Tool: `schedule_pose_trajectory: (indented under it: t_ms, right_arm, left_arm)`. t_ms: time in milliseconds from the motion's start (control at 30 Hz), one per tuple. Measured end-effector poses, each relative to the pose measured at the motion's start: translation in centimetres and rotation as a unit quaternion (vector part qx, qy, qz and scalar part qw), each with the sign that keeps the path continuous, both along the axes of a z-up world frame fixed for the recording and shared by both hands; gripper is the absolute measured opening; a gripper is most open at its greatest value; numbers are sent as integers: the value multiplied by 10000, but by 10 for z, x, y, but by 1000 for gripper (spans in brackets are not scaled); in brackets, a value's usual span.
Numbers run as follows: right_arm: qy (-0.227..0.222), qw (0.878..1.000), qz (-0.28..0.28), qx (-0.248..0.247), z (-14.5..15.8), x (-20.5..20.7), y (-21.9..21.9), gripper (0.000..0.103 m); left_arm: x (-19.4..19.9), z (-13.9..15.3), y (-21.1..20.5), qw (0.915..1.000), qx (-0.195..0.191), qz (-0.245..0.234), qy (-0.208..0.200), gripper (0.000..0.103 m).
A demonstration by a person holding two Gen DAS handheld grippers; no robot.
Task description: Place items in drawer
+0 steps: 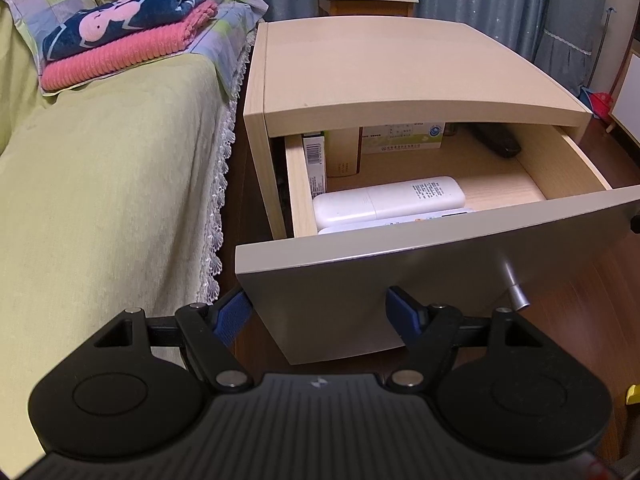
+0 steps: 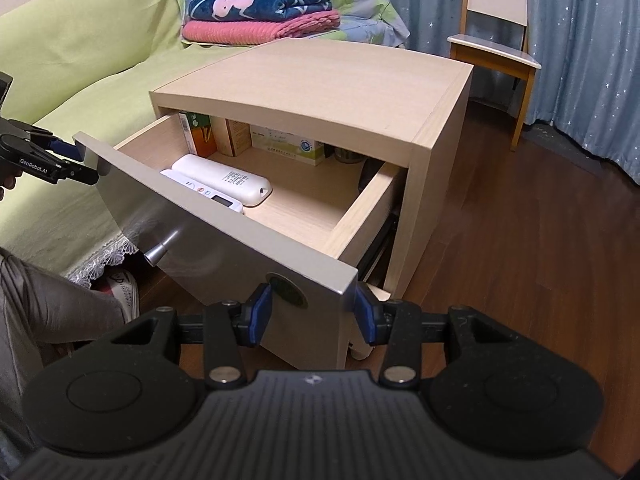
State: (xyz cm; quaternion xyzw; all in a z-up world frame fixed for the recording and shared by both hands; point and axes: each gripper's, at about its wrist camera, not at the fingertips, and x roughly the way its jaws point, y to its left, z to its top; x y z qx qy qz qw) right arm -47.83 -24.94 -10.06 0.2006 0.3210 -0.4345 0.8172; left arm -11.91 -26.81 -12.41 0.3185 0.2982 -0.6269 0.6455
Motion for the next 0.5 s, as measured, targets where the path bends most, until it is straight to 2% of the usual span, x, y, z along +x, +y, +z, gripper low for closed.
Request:
schedule_pose_trajectory:
  t_ms: [500]
  right_arm:
    - [5,10000,-12,-26,4,-3,0,39]
  left_arm:
    - [-7,1,2,10000,-29,4,-4,74]
